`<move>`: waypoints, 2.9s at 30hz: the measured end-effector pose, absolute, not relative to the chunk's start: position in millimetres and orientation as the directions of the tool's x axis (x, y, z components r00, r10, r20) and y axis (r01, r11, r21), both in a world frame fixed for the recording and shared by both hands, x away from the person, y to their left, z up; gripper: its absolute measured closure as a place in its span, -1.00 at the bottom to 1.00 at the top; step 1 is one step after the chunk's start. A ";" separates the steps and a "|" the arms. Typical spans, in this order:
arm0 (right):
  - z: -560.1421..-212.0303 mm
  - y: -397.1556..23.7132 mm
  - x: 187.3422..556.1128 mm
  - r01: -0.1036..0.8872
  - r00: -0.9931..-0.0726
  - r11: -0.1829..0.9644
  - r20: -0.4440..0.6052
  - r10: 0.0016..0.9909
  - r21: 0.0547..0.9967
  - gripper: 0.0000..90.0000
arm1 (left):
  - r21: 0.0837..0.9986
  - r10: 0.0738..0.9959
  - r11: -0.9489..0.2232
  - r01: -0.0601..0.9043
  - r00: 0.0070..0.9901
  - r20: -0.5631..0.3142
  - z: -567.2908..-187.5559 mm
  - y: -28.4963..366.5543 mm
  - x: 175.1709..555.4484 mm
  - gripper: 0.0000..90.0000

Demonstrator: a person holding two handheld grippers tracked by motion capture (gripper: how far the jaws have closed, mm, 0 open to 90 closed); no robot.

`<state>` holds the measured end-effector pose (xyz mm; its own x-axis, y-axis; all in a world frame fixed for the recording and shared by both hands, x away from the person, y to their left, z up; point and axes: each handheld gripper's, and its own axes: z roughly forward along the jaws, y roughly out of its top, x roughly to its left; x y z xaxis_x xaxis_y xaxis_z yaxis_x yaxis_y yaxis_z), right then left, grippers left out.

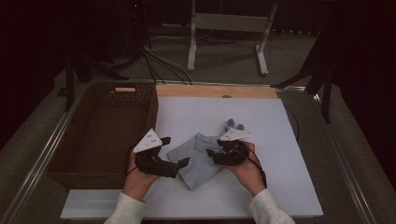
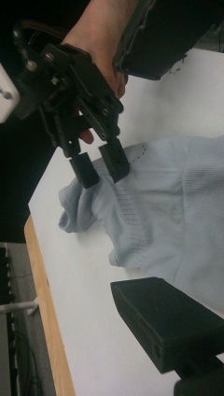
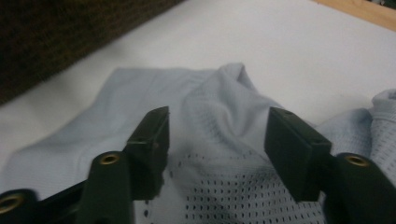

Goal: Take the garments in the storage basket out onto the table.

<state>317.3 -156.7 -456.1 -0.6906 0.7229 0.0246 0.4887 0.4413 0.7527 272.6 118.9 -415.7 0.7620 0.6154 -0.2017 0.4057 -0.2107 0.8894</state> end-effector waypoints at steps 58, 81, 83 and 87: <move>-456.2 -199.8 277.1 0.483 -0.648 0.472 -0.062 0.759 0.738 0.96 | 0.893 0.612 -0.208 0.400 0.765 -0.200 -414.1 118.5 270.8 -0.99; -461.7 -222.2 292.1 0.500 -0.614 0.453 -0.066 0.786 0.738 0.96 | 0.895 0.607 -0.203 0.398 0.768 -0.204 -412.9 119.7 269.9 -0.99; -461.9 -224.2 293.0 0.497 -0.615 0.456 -0.071 0.785 0.739 0.96 | 0.894 0.605 -0.205 0.398 0.769 -0.204 -413.1 118.8 269.8 -0.99; -462.5 -227.3 295.4 0.496 -0.609 0.450 -0.071 0.790 0.743 0.96 | 0.894 0.604 -0.205 0.398 0.770 -0.204 -413.6 118.2 269.9 -0.99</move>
